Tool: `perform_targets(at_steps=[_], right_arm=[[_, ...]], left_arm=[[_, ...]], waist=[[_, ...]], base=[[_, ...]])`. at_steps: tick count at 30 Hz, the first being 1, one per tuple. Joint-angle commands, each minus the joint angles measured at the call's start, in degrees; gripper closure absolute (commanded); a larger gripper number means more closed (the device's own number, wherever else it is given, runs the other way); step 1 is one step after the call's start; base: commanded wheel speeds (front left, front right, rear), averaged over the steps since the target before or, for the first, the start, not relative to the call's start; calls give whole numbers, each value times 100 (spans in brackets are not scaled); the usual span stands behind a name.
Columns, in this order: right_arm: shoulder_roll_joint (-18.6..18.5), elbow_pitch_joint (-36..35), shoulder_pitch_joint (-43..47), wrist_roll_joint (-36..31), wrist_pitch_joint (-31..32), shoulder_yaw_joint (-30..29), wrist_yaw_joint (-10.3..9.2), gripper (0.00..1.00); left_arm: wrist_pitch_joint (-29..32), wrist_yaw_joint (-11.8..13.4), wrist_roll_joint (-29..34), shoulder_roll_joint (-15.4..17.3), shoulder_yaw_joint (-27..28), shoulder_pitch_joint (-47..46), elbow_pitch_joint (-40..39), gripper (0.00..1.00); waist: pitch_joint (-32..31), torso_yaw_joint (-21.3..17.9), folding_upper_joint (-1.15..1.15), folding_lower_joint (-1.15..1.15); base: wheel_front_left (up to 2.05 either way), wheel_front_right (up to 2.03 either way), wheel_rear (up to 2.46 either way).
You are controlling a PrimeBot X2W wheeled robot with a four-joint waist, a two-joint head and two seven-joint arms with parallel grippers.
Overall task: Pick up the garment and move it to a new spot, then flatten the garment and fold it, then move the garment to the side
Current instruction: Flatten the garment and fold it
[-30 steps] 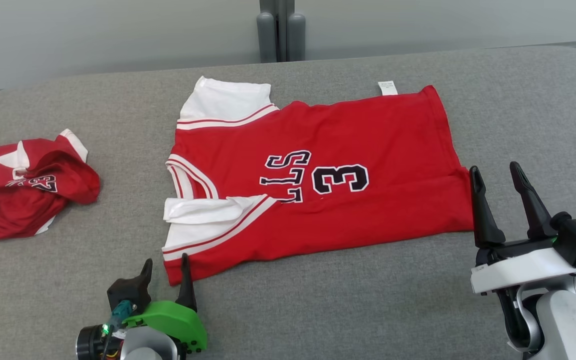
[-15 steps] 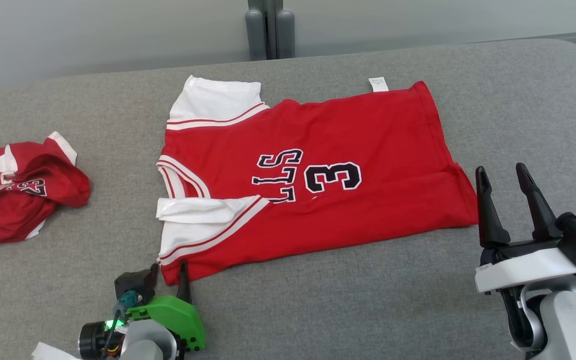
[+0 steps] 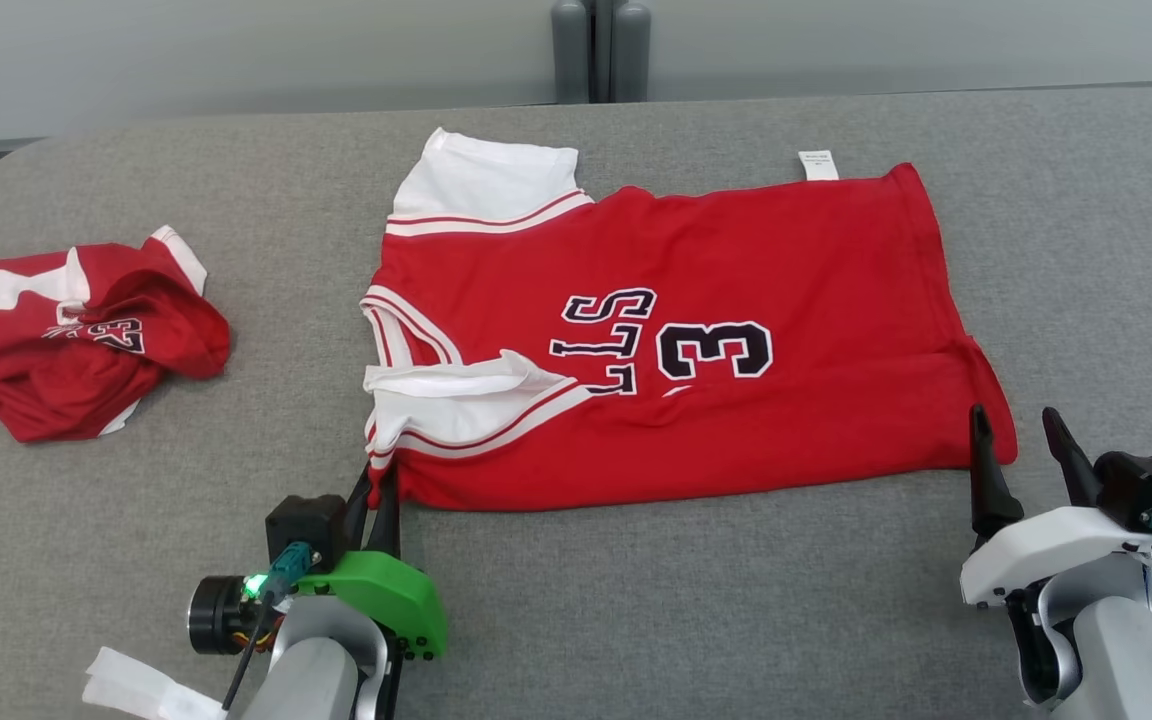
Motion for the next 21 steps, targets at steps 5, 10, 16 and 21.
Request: perform_targets(at_steps=[5, 10, 16, 21], right_arm=[[113, 874, -441, -167, 92, -341, -9, 0], [141, 1578, -711, -296, 95, -633, -9, 0], [174, 2224, -918, -399, 58, -624, -8, 52], [79, 2402, -975, -363, -29, -545, -11, 100]], left_arm=[[-17, -12, 107, 30, -82, 136, -362, 100], [-18, 7, 123, 31, -173, 186, -588, 100], [-18, -9, 104, 30, -253, 230, -627, 100], [-18, 5, 57, 60, -245, 332, -543, 100]], waist=[[127, 236, 0, 0], [149, 342, 0, 0], [128, 387, 0, 0], [19, 322, 0, 0]], base=[[0, 0, 0], [0, 0, 0], [0, 0, 0], [0, 0, 0]])
